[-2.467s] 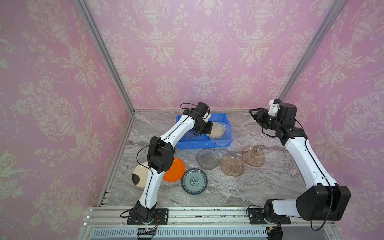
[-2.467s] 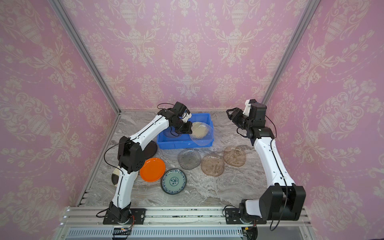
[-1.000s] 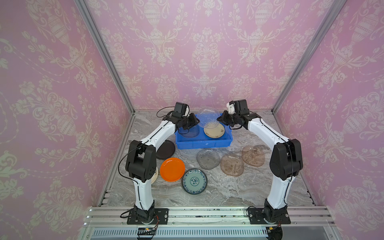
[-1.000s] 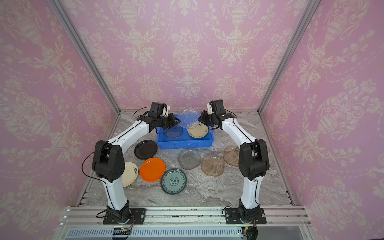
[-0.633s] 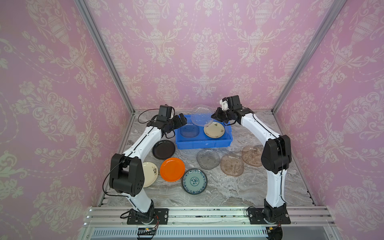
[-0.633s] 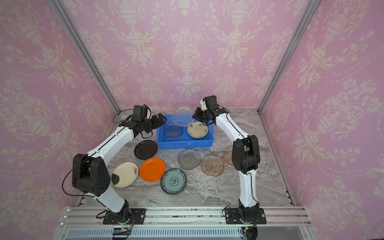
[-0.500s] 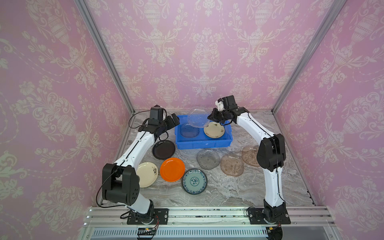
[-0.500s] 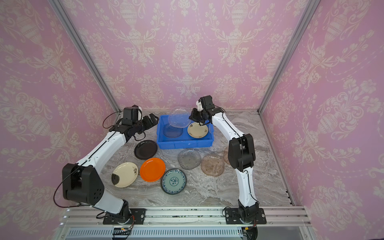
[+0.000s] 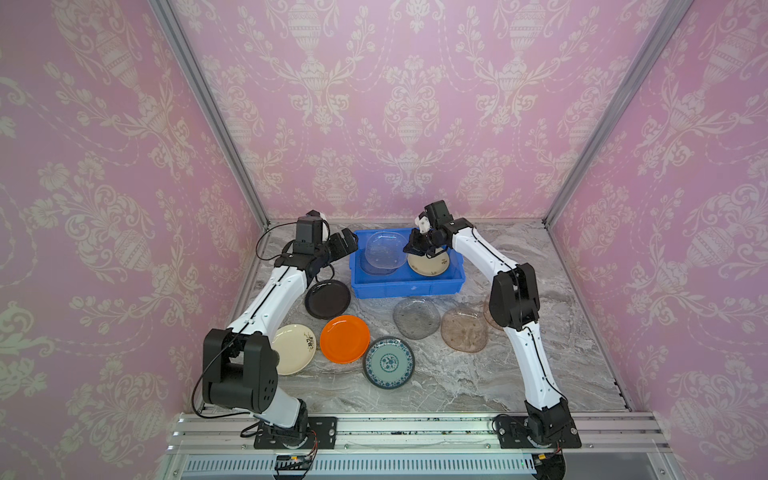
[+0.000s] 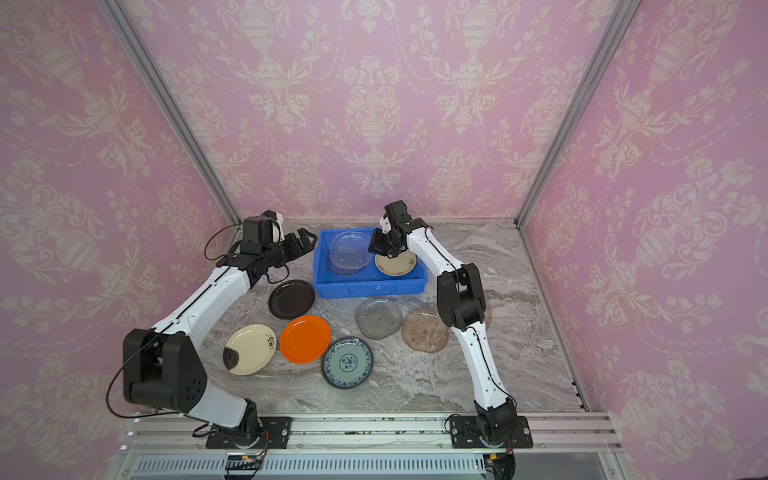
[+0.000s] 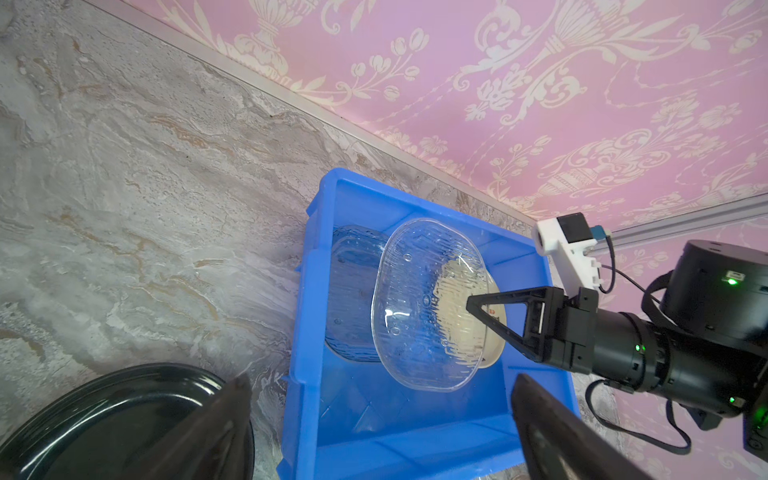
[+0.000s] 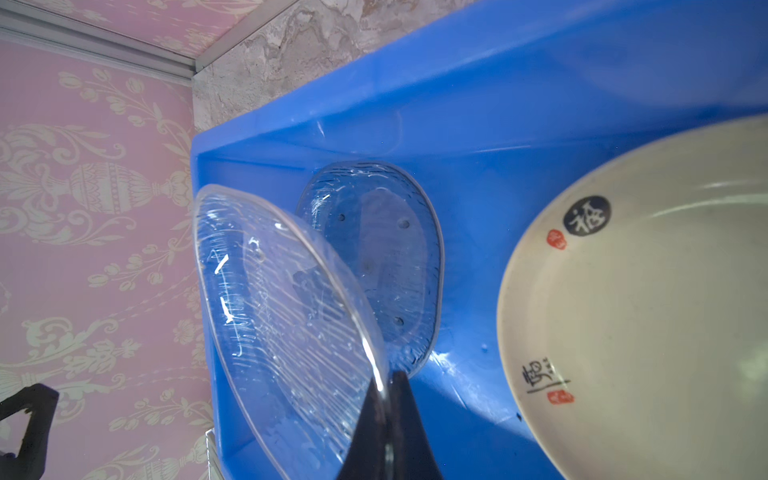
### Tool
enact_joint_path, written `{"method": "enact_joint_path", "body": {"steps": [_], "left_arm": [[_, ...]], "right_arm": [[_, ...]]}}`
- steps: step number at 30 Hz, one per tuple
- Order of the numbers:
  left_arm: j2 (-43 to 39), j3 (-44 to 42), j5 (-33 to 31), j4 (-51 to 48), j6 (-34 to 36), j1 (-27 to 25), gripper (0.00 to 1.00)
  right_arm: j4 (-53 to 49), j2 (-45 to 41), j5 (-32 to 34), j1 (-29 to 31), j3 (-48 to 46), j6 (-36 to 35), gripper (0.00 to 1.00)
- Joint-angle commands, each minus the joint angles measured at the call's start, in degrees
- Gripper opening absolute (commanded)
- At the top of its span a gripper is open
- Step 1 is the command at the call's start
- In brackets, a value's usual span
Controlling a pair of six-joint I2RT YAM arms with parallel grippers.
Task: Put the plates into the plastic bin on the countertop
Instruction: 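Lower the clear plate into the bin with the right gripper while the left gripper withdraws, then set the clear plate against the clear oval plate in the bin with the right gripper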
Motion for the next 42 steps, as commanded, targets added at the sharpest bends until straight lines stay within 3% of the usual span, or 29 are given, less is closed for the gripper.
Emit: {"method": "enact_joint_path", "body": {"steps": [1,22,27,30,42], "left_arm": [[0.7,-0.7,1.4,1.7,1.2,0.0,0.99],[4.1,-0.9,2.2,2.2,0.1,0.1,0.99],[4.6,-1.0,2.1,3.0,-0.4,0.0,0.99],[5.2,-1.1,2.7,3.8,-1.3,0.1,0.99],[6.5,-1.5,3.9,5.3,-2.2,0.0,0.99]], "right_arm": [[-2.3,2.1,-1.1,1.0,3.8,0.3,0.00],[-4.3,11.8,1.1,2.1,13.9,1.7,0.00],[-3.8,11.8,1.1,2.2,14.3,2.4,0.19],[-3.9,10.8,2.3,2.4,14.1,2.0,0.24],[-4.1,9.4,4.0,2.6,13.0,1.7,0.25]]}}
